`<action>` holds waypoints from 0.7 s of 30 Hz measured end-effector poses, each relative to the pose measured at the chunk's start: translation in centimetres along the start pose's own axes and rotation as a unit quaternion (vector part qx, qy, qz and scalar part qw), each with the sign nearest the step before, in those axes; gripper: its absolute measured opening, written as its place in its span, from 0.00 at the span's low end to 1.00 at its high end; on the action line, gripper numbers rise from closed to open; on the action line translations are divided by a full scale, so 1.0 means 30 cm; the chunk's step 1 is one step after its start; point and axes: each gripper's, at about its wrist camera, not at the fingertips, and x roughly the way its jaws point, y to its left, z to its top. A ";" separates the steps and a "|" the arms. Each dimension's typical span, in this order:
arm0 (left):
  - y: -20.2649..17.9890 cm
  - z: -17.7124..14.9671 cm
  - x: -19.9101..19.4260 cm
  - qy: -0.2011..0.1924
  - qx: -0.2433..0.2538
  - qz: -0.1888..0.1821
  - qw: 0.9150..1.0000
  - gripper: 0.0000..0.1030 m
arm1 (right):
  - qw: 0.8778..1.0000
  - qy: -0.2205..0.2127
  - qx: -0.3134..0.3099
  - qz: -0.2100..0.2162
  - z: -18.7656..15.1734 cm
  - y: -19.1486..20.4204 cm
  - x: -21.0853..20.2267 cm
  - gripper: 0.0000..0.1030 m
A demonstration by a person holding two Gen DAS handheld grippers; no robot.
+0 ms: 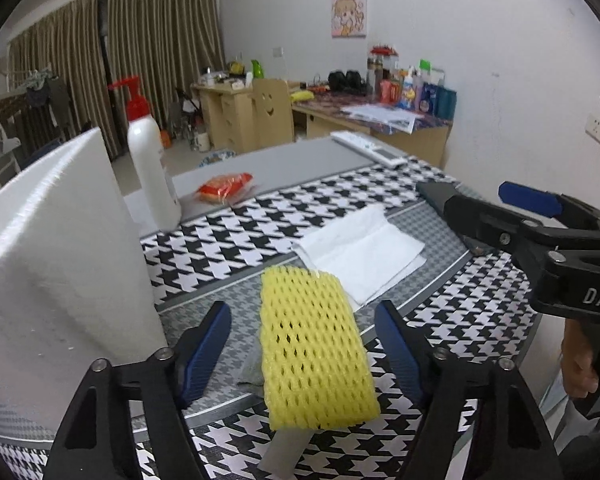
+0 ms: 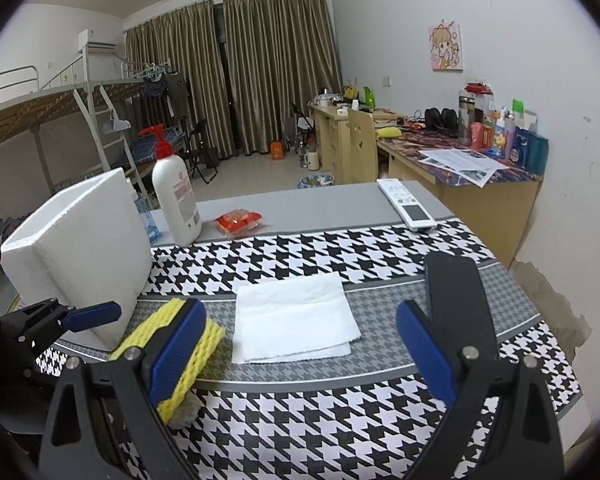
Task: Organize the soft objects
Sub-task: 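Close the left tool on the yellow sponge and lift it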
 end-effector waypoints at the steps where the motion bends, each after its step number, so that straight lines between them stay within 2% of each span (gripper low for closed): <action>1: 0.001 0.002 0.011 0.005 0.000 0.000 1.000 0.69 | 1.000 0.003 0.001 -0.001 -0.001 -0.002 0.007 0.95; 6: 0.014 0.009 0.047 0.020 -0.006 0.006 1.000 0.61 | 1.000 0.012 0.000 0.001 0.000 -0.012 0.038 0.95; 10: 0.016 0.010 0.072 0.032 -0.004 0.007 0.999 0.51 | 1.000 0.017 0.000 0.005 0.001 -0.010 0.060 0.95; 16: 0.014 0.006 0.096 0.041 0.000 -0.001 0.999 0.47 | 0.999 0.031 -0.006 0.009 -0.001 0.002 0.102 0.95; 21: 0.012 0.003 0.101 0.038 0.005 0.000 0.999 0.33 | 0.999 0.041 -0.008 0.007 0.000 0.008 0.127 0.95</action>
